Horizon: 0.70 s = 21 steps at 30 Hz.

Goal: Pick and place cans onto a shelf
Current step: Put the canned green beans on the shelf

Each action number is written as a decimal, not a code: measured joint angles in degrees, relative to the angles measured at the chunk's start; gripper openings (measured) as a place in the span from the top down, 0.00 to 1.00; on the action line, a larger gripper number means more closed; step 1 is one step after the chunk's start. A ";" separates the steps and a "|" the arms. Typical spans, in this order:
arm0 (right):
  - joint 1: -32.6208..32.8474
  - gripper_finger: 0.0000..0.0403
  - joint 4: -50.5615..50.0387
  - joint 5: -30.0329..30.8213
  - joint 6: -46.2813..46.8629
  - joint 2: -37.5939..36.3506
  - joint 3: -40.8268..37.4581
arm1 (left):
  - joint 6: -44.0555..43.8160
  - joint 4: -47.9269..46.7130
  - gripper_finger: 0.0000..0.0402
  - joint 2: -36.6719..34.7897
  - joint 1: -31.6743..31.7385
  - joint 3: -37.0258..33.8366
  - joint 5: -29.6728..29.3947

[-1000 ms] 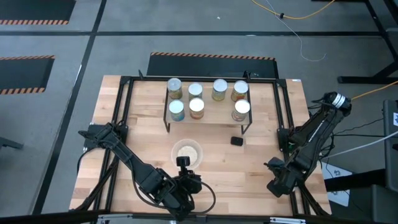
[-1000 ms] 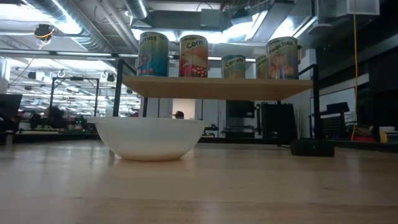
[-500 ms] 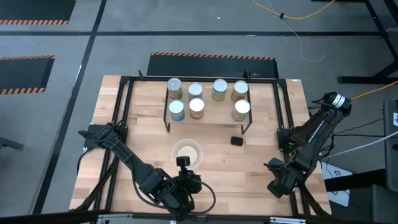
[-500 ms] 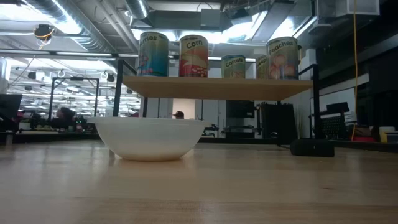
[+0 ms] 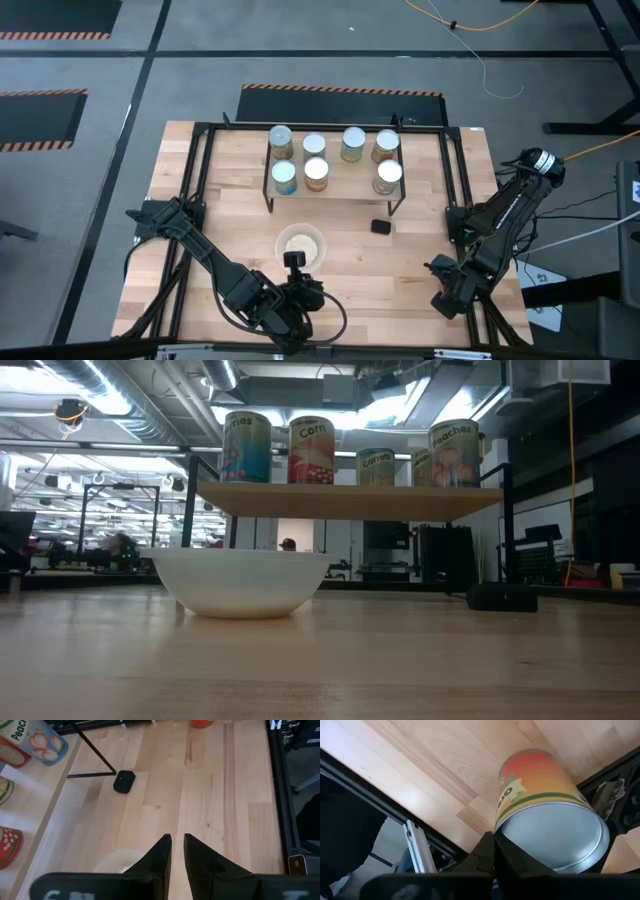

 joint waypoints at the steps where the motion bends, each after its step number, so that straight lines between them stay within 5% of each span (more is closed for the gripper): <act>1: 0.00 0.99 0.07 0.01 -0.51 0.00 0.00 | 0.21 0.00 0.89 0.00 0.00 0.00 -0.02; 21: -0.09 1.00 0.17 4.78 -10.50 0.22 11.58 | 10.82 -3.00 0.89 -6.68 -0.43 0.02 1.68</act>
